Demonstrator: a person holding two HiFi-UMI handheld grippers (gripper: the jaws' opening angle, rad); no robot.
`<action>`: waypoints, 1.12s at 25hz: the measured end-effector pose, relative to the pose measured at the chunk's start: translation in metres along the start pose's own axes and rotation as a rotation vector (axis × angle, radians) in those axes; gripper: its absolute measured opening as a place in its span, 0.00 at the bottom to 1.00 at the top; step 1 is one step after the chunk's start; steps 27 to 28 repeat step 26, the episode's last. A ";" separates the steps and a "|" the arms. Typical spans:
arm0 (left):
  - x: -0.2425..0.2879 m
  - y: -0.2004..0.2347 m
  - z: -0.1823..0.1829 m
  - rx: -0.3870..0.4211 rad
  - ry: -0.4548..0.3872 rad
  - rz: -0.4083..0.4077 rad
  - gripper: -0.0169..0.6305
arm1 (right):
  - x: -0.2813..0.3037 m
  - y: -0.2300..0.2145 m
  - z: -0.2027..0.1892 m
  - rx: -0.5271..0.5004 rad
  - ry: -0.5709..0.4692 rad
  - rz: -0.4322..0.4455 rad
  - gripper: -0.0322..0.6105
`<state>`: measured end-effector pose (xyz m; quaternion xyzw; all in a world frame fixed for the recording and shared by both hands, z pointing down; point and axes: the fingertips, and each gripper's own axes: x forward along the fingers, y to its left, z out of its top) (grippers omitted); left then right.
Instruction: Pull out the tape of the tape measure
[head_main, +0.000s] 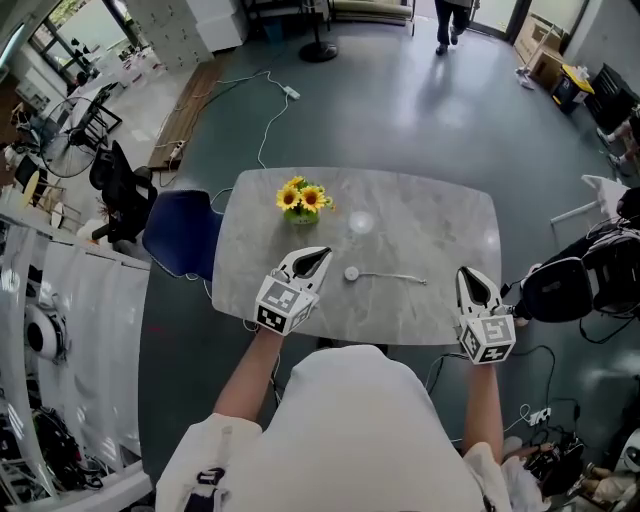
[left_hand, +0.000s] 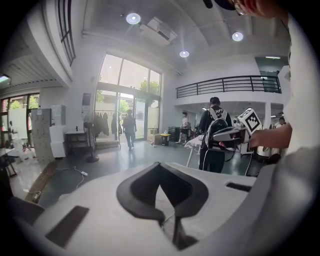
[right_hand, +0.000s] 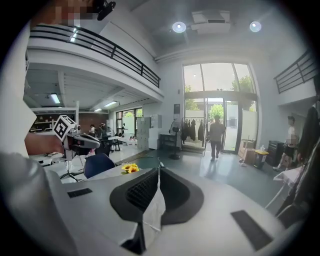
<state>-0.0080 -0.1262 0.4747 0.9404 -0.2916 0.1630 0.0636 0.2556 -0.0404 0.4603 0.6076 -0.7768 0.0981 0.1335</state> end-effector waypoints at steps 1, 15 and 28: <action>0.000 -0.001 0.001 -0.001 -0.002 0.005 0.04 | -0.001 -0.001 0.000 -0.005 -0.003 0.004 0.11; -0.001 -0.005 -0.002 -0.032 -0.009 0.026 0.04 | 0.003 -0.004 0.001 -0.014 -0.019 0.027 0.11; 0.001 -0.002 -0.001 -0.032 -0.005 0.026 0.04 | 0.003 -0.008 0.006 -0.002 -0.025 0.028 0.11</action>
